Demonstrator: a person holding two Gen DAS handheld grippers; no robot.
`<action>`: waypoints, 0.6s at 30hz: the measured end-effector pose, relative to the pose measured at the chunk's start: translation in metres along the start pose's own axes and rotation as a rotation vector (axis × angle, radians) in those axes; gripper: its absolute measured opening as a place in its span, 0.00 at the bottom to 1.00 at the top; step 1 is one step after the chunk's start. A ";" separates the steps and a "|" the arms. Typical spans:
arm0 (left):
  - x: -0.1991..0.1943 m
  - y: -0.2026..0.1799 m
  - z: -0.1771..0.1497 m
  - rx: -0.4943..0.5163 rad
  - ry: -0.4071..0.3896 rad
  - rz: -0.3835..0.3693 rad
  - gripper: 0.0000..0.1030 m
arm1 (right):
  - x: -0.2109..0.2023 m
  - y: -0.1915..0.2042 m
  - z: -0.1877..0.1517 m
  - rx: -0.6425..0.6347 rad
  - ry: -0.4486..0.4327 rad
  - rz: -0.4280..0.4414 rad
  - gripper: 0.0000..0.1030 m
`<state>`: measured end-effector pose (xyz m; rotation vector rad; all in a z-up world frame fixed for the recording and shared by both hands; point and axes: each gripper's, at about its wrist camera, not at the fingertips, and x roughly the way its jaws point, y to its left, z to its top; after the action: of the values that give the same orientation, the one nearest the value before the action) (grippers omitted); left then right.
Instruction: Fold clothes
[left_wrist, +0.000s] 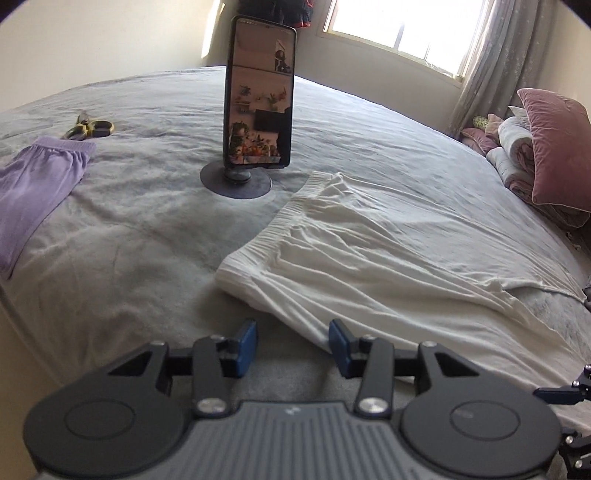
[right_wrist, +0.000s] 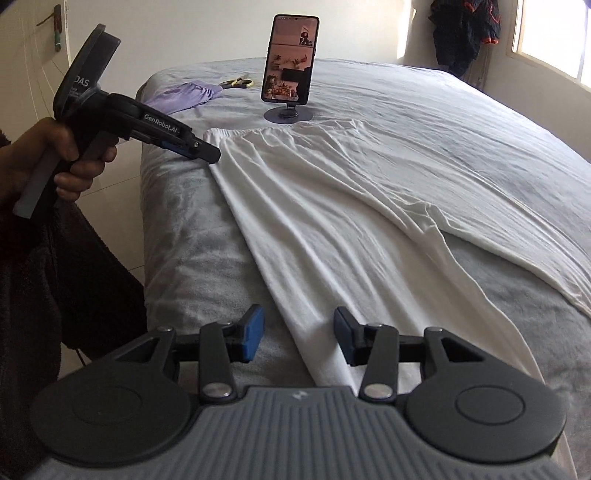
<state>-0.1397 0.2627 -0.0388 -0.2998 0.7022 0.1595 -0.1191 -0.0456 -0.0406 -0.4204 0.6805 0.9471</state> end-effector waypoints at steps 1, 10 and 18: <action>0.001 0.000 -0.001 -0.004 -0.004 0.005 0.41 | 0.001 -0.001 0.000 0.004 -0.002 -0.008 0.45; 0.010 -0.005 -0.005 -0.018 -0.070 0.110 0.19 | 0.002 0.005 -0.004 -0.016 -0.014 -0.069 0.04; 0.008 -0.015 -0.006 0.034 -0.122 0.186 0.00 | -0.004 0.008 -0.003 -0.016 -0.005 -0.037 0.02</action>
<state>-0.1336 0.2473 -0.0457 -0.1903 0.6103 0.3401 -0.1283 -0.0456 -0.0400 -0.4435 0.6585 0.9187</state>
